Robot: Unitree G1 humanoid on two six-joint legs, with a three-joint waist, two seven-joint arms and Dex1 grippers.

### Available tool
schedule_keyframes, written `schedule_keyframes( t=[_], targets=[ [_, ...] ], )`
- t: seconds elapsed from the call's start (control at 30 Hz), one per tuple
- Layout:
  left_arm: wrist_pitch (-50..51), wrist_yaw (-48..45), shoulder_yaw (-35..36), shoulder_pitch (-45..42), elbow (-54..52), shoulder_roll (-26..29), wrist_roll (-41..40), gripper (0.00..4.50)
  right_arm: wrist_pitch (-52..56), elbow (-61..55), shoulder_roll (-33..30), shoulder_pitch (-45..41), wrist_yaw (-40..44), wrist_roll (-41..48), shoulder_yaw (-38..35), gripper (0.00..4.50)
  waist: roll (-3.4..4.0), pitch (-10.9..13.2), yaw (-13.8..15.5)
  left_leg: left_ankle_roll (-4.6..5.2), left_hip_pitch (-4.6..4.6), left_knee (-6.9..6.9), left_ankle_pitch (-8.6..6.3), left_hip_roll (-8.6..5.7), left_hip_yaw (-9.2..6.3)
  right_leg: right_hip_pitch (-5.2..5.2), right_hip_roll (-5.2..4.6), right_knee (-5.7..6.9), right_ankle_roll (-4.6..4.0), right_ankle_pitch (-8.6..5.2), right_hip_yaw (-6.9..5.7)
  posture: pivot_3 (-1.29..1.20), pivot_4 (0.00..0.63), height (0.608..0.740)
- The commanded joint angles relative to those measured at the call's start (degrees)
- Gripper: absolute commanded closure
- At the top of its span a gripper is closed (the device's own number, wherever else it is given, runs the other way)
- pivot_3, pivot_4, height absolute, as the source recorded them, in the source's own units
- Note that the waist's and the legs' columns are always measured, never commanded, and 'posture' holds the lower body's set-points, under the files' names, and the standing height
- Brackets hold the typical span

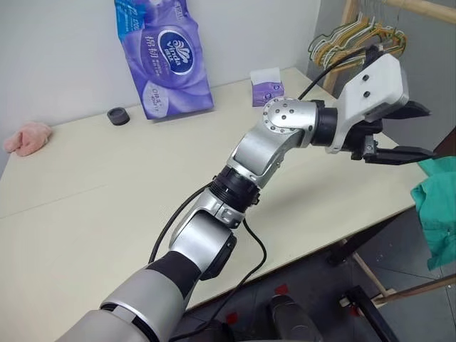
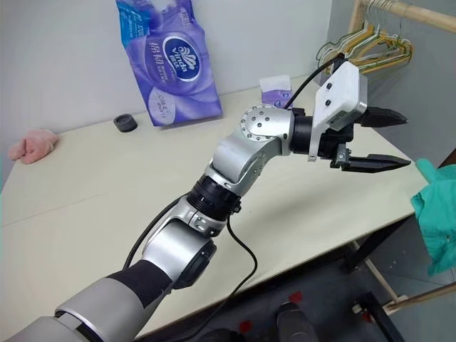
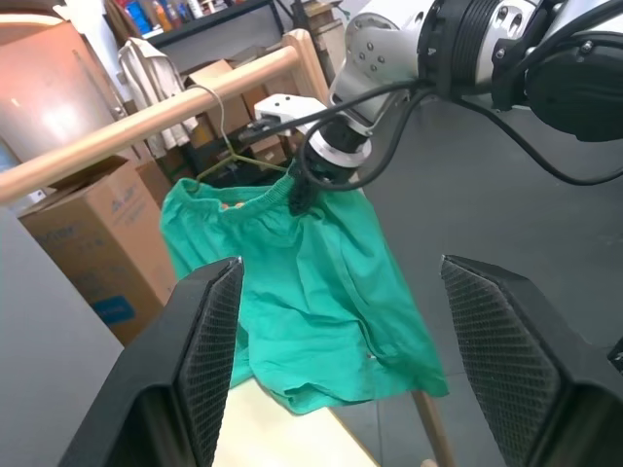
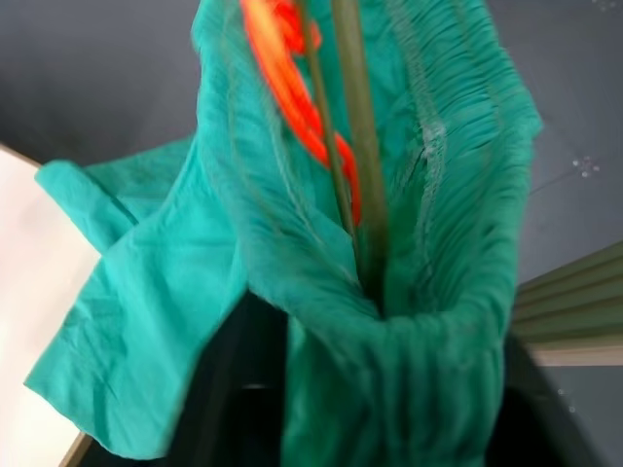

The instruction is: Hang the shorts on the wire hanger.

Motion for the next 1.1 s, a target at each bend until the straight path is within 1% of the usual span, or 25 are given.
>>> schedule_keyframes(
  t=[0.03,0.13,0.17,0.23,0.3,0.4,0.47,0.57,0.63,0.77,0.83,0.93,0.97,1.0,1.03,1.1],
  targets=[
    [-1.6,0.1,1.0,-1.7,-0.6,-0.4,-0.3,1.08,3.2,-5.6,-1.7,-0.5,-1.6,0.7,-3.1,1.17,-0.02,0.0,-0.1,0.02,0.0,0.0,-0.01,0.0,0.02,0.0,0.0,-0.01,0.02,0.01,0.03,-0.28,0.119,0.74],
    [-1.8,0.1,0.8,-1.5,-0.5,-0.4,-0.2,1.08,6.9,-13.2,-1.6,3.4,-3.4,1.1,-6.8,0.21,-0.01,0.0,-0.2,0.06,0.0,0.01,-0.05,0.0,0.16,-0.04,0.0,-0.02,0.08,0.01,0.15,-0.28,0.119,0.74],
    [-1.9,0.1,0.8,-1.3,-0.6,-0.3,-0.1,1.08,7.1,-18.1,-1.2,6.5,-3.9,0.9,-8.6,0.02,-0.02,0.0,-0.1,0.07,0.0,0.01,-0.05,0.0,0.18,-0.05,0.0,-0.02,0.1,0.02,0.18,-0.28,0.119,0.74],
    [-1.8,0.0,0.7,-1.1,-0.5,-0.2,-0.1,1.08,8.7,-28.0,0.5,12.1,-5.9,-0.1,-13.1,0.02,-0.02,0.0,-0.1,0.07,-0.01,0.02,-0.06,0.0,0.21,-0.07,0.0,-0.01,0.14,0.01,0.23,-0.28,0.118,0.74],
    [-2.0,-0.1,0.7,-1.1,-0.3,0.0,0.0,1.08,13.1,-37.4,3.5,16.1,-7.5,-0.1,-18.4,0.02,-0.02,0.0,-0.2,0.08,-0.01,0.02,-0.06,0.01,0.27,-0.12,0.01,0.0,0.19,0.03,0.31,-0.29,0.115,0.74],
    [-2.2,0.0,0.7,-0.8,0.0,0.3,0.3,1.08,12.0,-52.1,7.9,24.1,-9.3,-1.9,-23.2,0.02,-0.04,0.0,-0.3,0.07,-0.02,0.05,-0.06,0.03,0.28,-0.13,0.03,0.01,0.3,0.09,0.36,-0.29,0.113,0.74],
    [-2.3,0.0,0.8,-0.7,0.3,0.6,0.4,1.08,10.7,-58.0,9.8,26.9,-10.2,-2.7,-24.6,0.02,-0.03,0.0,-0.2,0.08,-0.02,0.1,-0.06,0.02,0.31,-0.14,0.03,0.03,0.35,0.12,0.4,-0.29,0.109,0.74],
    [-2.7,0.4,0.4,0.6,-0.1,2.2,1.7,1.08,4.2,-70.4,13.2,31.0,-9.2,-2.4,-21.9,0.02,-0.02,0.0,-0.4,0.08,-0.02,0.11,-0.06,0.0,0.35,-0.16,0.02,0.03,0.4,0.15,0.46,-0.29,0.106,0.74],
    [-2.6,0.8,0.3,2.0,-0.9,3.7,2.4,1.08,2.4,-76.7,16.6,32.2,-8.6,-1.3,-19.7,0.02,-0.04,0.0,-0.8,0.07,-0.01,0.11,-0.06,0.03,0.4,-0.19,0.04,0.07,0.4,0.15,0.53,-0.28,0.105,0.74],
    [0.5,2.2,0.5,9.6,-7.2,9.8,4.1,1.08,0.1,-88.7,26.2,36.4,-6.4,2.2,-14.7,0.02,-0.32,-0.1,-1.8,0.06,0.0,0.16,-0.05,0.13,0.32,-0.18,0.04,0.12,0.45,0.2,0.5,-0.26,0.099,0.74],
    [2.3,3.3,0.5,13.4,-10.6,12.7,5.1,1.08,-0.5,-92.2,30.0,38.4,-6.6,2.7,-13.0,0.02,-0.31,-0.1,-1.9,0.04,0.01,0.17,-0.04,0.16,0.3,-0.18,0.01,0.16,0.47,0.23,0.5,-0.24,0.092,0.74],
    [7.5,9.8,2.3,23.1,-18.6,18.1,7.7,1.08,-7.0,-97.3,37.6,43.9,-6.7,2.6,-5.5,0.02,-0.09,-0.4,-1.6,-0.01,0.01,0.2,-0.01,0.13,0.27,-0.26,-0.11,0.2,0.45,0.25,0.48,-0.2,0.081,0.74],
    [8.6,12.6,3.0,26.1,-20.9,19.4,9.0,1.08,-10.1,-98.0,40.1,45.4,-6.6,2.4,-3.0,0.02,-0.22,-0.5,-1.4,-0.02,-0.01,0.18,-0.01,0.17,0.2,-0.27,-0.11,0.2,0.44,0.25,0.46,-0.2,0.081,0.74],
    [9.9,16.0,4.1,28.7,-22.7,20.0,9.9,1.08,-13.3,-98.2,42.5,46.7,-6.5,2.1,-0.7,0.02,-0.42,-0.6,-1.2,-0.07,0.0,0.2,0.01,0.2,0.15,-0.27,-0.09,0.23,0.38,0.28,0.42,-0.18,0.078,0.74],
    [12.0,20.0,6.0,31.0,-24.4,19.6,10.4,1.08,-16.7,-97.8,44.5,47.9,-6.6,1.3,1.6,0.02,-0.54,-0.7,-0.6,-0.19,-0.05,0.22,0.08,0.2,0.12,-0.43,-0.12,0.23,0.1,0.46,0.37,-0.16,0.071,0.74],
    [14.9,31.8,11.4,37.6,-28.5,17.9,13.2,1.08,-26.2,-95.7,46.9,50.5,-8.8,-4.9,9.5,0.02,-0.71,-1.2,0.6,-0.19,-0.2,0.27,0.08,0.14,0.1,-0.57,-0.21,0.24,0.06,0.6,0.34,-0.14,0.064,0.74]
  ],
)
